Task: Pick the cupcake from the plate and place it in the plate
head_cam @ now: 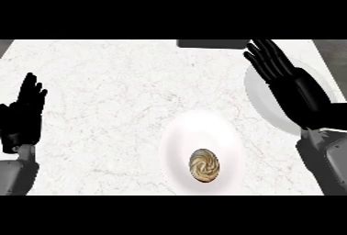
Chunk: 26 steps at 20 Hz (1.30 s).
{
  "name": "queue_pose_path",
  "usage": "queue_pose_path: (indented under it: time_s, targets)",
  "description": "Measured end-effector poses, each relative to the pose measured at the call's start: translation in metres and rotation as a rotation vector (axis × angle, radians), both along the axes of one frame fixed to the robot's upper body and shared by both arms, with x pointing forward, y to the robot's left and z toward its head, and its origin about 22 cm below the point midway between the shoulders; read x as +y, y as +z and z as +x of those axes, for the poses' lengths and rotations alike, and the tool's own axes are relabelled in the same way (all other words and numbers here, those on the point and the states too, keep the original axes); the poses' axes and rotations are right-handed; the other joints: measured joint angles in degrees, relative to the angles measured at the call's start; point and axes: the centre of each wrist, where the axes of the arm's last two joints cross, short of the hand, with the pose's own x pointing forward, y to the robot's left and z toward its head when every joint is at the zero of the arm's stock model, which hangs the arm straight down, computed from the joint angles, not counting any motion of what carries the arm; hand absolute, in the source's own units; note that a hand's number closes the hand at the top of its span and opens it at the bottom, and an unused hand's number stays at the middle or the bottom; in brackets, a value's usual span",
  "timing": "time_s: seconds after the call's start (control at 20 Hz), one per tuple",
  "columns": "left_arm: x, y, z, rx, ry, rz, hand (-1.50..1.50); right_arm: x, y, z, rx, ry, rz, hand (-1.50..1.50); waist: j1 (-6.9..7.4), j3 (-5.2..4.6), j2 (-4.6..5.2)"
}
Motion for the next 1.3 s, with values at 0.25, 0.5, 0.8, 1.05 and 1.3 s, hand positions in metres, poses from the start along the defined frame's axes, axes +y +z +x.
queue_pose_path:
  time_s: [0.25, 0.5, 0.8, 1.05, 1.3]
  targets:
    - [-0.011, -0.038, -0.019, 0.140, -0.067, -0.061, 0.00, -0.028, 0.011, -0.005, -0.003, -0.309, -0.038, 1.50, -2.26, 1.36, -0.73]
    - [-0.031, -0.066, -0.038, 0.245, -0.149, -0.136, 0.00, -0.090, -0.006, -0.017, 0.042, -0.765, -0.265, -1.50, -6.73, 1.27, -1.16]
    - [-0.046, -0.075, -0.052, 0.236, -0.229, -0.160, 0.00, -0.078, -0.043, -0.069, -0.012, -1.080, -0.208, -1.50, -6.19, 2.01, -1.78]
    - [-0.053, -0.075, -0.055, 0.226, -0.286, -0.168, 0.00, -0.053, -0.052, -0.127, -0.015, -1.138, -0.269, -1.50, -4.02, 2.12, -1.37]
    - [-0.060, -0.075, -0.055, 0.217, -0.315, -0.166, 0.00, -0.041, -0.053, -0.165, 0.137, -1.032, -0.489, -1.50, -2.79, 1.98, -0.94]
